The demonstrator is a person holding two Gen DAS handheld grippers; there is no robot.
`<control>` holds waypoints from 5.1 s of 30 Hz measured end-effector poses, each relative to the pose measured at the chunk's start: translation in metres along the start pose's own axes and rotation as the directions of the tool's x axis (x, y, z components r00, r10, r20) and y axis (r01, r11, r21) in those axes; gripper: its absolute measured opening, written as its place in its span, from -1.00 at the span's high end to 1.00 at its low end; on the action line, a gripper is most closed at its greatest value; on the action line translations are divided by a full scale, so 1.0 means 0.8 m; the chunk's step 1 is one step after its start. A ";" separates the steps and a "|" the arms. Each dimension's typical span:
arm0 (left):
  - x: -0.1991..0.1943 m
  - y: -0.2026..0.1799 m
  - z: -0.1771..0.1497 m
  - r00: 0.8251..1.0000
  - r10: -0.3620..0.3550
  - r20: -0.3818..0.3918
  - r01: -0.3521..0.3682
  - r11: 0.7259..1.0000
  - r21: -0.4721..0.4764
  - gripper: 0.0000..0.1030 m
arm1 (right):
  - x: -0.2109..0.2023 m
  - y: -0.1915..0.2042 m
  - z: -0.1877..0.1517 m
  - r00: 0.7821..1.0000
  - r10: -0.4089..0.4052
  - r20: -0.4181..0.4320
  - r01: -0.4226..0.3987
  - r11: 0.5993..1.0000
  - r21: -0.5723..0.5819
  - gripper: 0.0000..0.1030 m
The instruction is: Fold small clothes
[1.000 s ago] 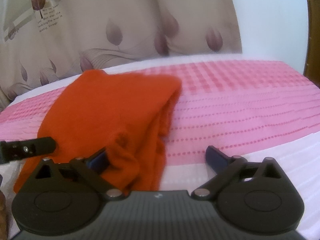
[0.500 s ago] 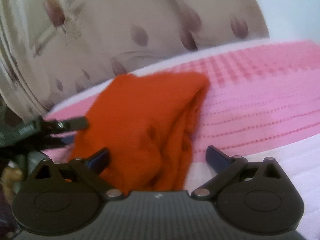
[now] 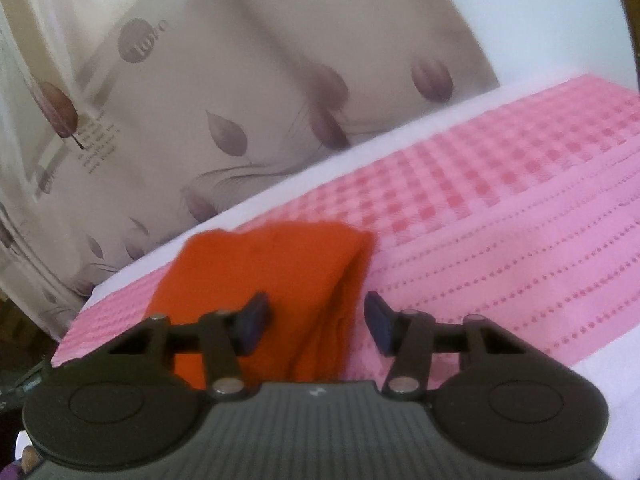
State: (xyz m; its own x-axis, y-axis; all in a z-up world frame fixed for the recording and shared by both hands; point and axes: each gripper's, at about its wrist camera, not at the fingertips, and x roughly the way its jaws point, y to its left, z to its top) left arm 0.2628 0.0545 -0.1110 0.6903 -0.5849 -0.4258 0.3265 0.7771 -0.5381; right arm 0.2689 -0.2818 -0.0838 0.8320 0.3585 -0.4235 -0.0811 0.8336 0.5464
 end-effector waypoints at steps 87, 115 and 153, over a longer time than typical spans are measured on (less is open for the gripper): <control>0.015 -0.035 -0.013 0.987 0.159 -0.021 -0.153 0.969 0.192 -1.00 | 0.059 -0.004 0.014 0.949 0.243 -0.203 -0.253 0.967 -0.025 -0.64; 0.032 -0.038 0.021 0.995 -0.046 -0.089 0.064 0.976 0.209 0.31 | 0.054 0.024 -0.003 0.927 0.324 -0.191 -0.325 0.945 0.026 0.09; -0.232 -0.063 -0.008 0.975 0.212 0.073 -0.224 0.923 0.313 0.35 | -0.040 0.211 -0.113 0.853 0.491 -0.178 -0.487 0.871 0.069 0.10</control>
State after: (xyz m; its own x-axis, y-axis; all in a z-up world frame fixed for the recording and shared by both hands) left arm 0.1146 0.1225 -0.0095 0.7890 -0.3884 -0.4760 0.3487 0.9210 -0.1735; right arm 0.1787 -0.1144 -0.0431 0.5718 0.7900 -0.2213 -0.4378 0.5220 0.7320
